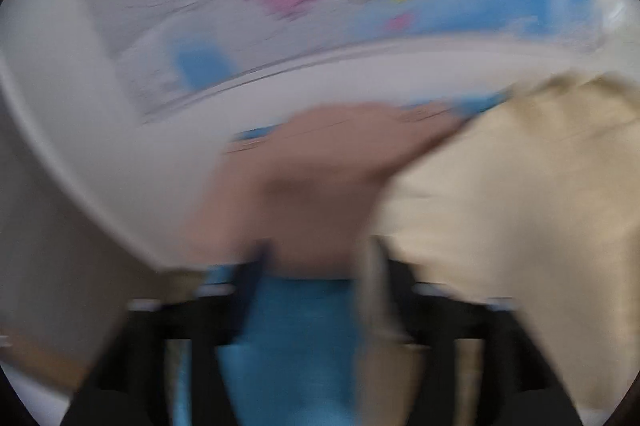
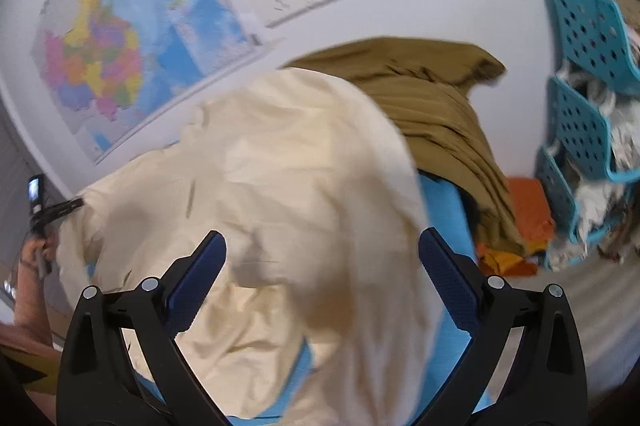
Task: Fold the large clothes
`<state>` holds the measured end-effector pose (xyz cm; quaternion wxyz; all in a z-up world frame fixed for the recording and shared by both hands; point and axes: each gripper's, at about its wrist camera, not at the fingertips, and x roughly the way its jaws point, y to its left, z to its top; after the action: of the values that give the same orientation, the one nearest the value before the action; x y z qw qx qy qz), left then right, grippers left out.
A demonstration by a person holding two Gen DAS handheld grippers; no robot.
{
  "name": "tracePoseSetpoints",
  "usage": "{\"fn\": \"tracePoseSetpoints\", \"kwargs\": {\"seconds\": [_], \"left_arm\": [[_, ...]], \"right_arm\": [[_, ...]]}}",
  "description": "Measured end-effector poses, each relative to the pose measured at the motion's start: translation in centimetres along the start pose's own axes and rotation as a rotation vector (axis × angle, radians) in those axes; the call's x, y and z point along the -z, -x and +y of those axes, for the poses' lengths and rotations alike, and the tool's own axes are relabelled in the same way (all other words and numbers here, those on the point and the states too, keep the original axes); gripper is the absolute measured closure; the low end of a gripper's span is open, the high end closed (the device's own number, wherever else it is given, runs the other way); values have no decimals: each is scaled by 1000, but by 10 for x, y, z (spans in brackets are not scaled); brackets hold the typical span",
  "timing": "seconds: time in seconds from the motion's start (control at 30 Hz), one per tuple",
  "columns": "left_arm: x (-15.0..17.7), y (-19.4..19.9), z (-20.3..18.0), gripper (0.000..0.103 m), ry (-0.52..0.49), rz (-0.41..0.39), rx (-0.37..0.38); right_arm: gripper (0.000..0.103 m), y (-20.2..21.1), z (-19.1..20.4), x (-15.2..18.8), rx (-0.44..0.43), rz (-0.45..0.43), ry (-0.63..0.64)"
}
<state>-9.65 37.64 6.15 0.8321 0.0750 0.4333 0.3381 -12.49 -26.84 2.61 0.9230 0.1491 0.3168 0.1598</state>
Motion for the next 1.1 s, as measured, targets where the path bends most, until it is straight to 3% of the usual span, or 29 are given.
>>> {"fn": "tracePoseSetpoints", "kwargs": {"seconds": [0.1, 0.17, 0.2, 0.3, 0.33, 0.4, 0.5, 0.57, 0.63, 0.67, 0.7, 0.77, 0.8, 0.9, 0.97, 1.0, 1.03, 1.07, 1.1], "left_arm": [[15, -22, -18, 21, -85, 50, -161], [21, -13, -23, 21, -83, 35, -161], [23, -5, -22, 20, -65, 20, -119], [34, 42, -1, 17, 52, -72, 233], [37, 54, 0, 15, 57, -93, 298], [51, 81, -5, 10, 22, -135, 389], [80, 109, -31, 7, -47, -135, 536], [101, 113, -60, 7, -107, -108, 553], [118, 106, -85, 7, -166, -74, 514], [123, 99, -95, 14, -180, -59, 490], [126, 93, -99, 38, -173, -47, 499], [124, 85, -90, 65, -124, -48, 509], [122, 85, -82, 89, -98, -58, 506], [113, 80, -42, 90, 47, -76, 441], [105, 67, -5, 87, 159, -82, 320], [103, 60, 6, 77, 192, -73, 247], [103, 46, 18, 68, 212, -37, 75], [106, 38, 22, 39, 209, 3, -52], [109, 30, 24, 27, 199, 39, -136]], "right_arm": [[7, 5, 24, 5, -23, -24, 62], [7, 10, 40, 10, -37, -39, 104], [7, 13, 49, 13, -42, -48, 132], [7, 18, 66, 21, -88, -53, 172], [7, 19, 71, 24, -102, -49, 180], [7, 16, 78, 31, -136, -33, 187], [7, 6, 86, 42, -168, -3, 191], [7, -4, 89, 48, -181, 24, 182], [7, -13, 91, 53, -192, 48, 166], [7, -18, 91, 56, -194, 62, 157], [7, -21, 90, 58, -196, 70, 151], [7, -24, 90, 61, -201, 82, 140], [7, -23, 91, 63, -200, 83, 141], [7, -18, 92, 66, -202, 69, 147], [7, -13, 89, 68, -186, 48, 148], [7, -12, 86, 69, -181, 45, 140], [7, -12, 83, 71, -176, 45, 133], [7, -13, 80, 73, -163, 47, 124], [7, -14, 76, 77, -144, 50, 119]]}}
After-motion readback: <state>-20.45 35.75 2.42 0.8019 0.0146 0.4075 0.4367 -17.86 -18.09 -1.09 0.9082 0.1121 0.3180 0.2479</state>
